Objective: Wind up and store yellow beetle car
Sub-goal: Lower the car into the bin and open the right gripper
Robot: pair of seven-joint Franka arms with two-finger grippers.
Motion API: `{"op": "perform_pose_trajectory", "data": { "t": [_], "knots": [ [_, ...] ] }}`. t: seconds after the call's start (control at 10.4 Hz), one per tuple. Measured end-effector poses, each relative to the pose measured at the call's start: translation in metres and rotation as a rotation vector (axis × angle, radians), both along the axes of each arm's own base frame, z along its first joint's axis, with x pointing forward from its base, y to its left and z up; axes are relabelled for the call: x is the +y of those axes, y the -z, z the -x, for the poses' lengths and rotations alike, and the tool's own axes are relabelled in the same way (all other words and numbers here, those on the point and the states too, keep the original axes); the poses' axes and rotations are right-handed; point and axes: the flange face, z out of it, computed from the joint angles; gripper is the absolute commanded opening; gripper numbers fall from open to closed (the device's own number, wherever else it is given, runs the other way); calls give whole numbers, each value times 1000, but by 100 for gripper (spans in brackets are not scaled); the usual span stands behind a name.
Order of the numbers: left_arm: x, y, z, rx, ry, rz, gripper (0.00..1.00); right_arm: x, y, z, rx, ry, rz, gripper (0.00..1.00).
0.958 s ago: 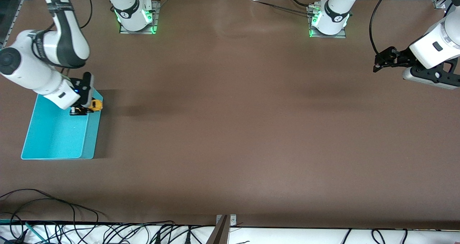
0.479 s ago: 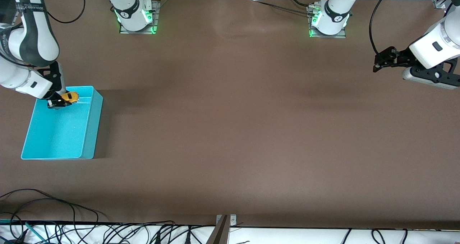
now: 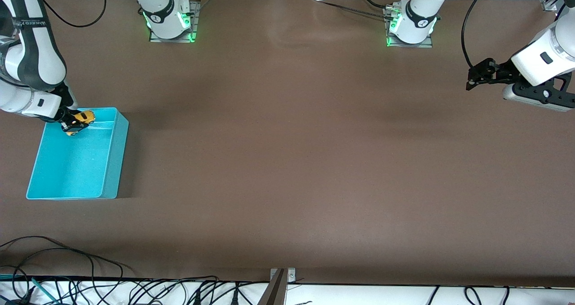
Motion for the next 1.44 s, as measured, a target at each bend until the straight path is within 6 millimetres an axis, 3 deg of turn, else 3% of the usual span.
{"op": "perform_pose_trajectory", "data": {
  "t": [0.29, 0.57, 0.67, 0.77, 0.86, 0.96, 1.25, 1.44],
  "knots": [
    [0, 0, 0, 0, 0, 0, 100, -36, 44, 8, -31, -75, -4, 0],
    [0, 0, 0, 0, 0, 0, 100, -49, 69, 12, -43, -57, 0, 0],
    [0, 0, 0, 0, 0, 0, 100, -49, 73, 13, -43, -56, 0, 10],
    [0, 0, 0, 0, 0, 0, 100, -49, 78, 13, -44, -56, 0, 35],
    [0, 0, 0, 0, 0, 0, 100, -50, 83, 14, -41, -50, -4, 93],
    [0, 0, 0, 0, 0, 0, 100, -51, 87, 15, -40, -36, -12, 100],
    [0, 0, 0, 0, 0, 0, 100, -53, 82, 10, -45, -18, -23, 100],
    [0, 0, 0, 0, 0, 0, 100, -53, 66, 1, -18, -7, -46, 100]
  ]
}}
